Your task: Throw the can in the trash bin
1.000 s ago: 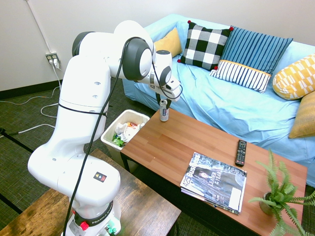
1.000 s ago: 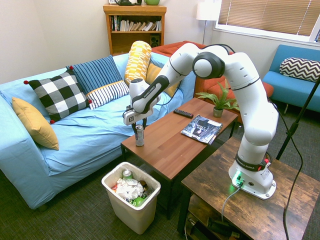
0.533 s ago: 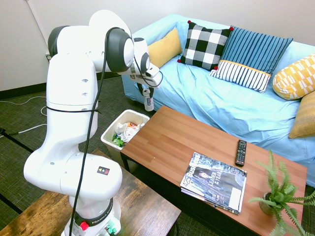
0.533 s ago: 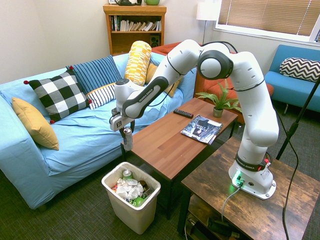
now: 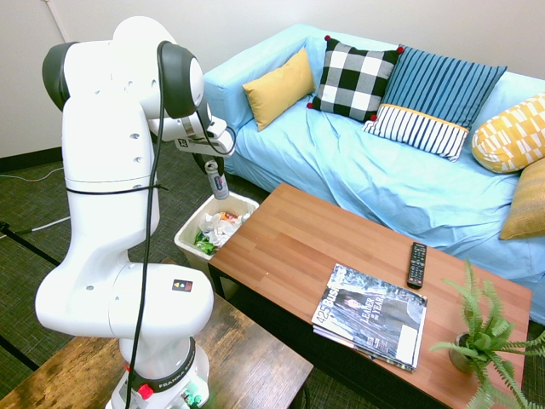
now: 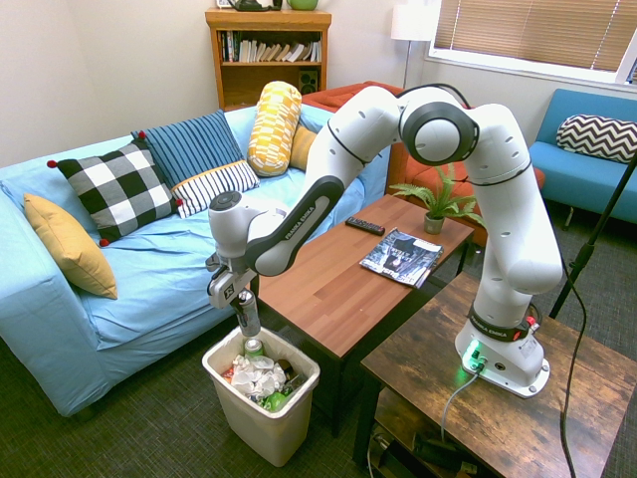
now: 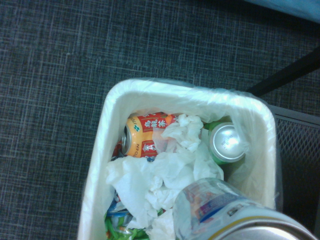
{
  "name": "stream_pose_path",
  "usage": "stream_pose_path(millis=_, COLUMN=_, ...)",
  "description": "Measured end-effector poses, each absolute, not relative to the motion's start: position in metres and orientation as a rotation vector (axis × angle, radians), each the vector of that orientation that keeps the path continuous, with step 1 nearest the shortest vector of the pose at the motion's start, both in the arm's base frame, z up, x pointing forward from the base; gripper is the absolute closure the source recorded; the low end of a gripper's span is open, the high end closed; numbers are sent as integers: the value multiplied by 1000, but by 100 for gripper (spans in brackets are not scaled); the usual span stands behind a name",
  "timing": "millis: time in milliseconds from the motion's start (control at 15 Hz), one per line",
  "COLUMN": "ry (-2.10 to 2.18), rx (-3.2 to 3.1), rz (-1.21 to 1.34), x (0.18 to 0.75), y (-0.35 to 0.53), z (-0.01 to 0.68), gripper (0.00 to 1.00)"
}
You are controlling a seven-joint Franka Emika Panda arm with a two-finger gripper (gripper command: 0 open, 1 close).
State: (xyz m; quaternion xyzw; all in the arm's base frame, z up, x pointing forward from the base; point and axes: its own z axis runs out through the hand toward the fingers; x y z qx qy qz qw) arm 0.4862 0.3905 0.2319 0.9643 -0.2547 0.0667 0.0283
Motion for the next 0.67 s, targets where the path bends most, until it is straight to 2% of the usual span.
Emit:
stream_pose_path(millis=67, ry=-782, rx=2972, rz=203, x=483, y=391, z=230, gripper=0)
stream_pose_path(millis=667, ry=-781, rx=2953, rz=183, x=480, y=386, z=223, gripper=0)
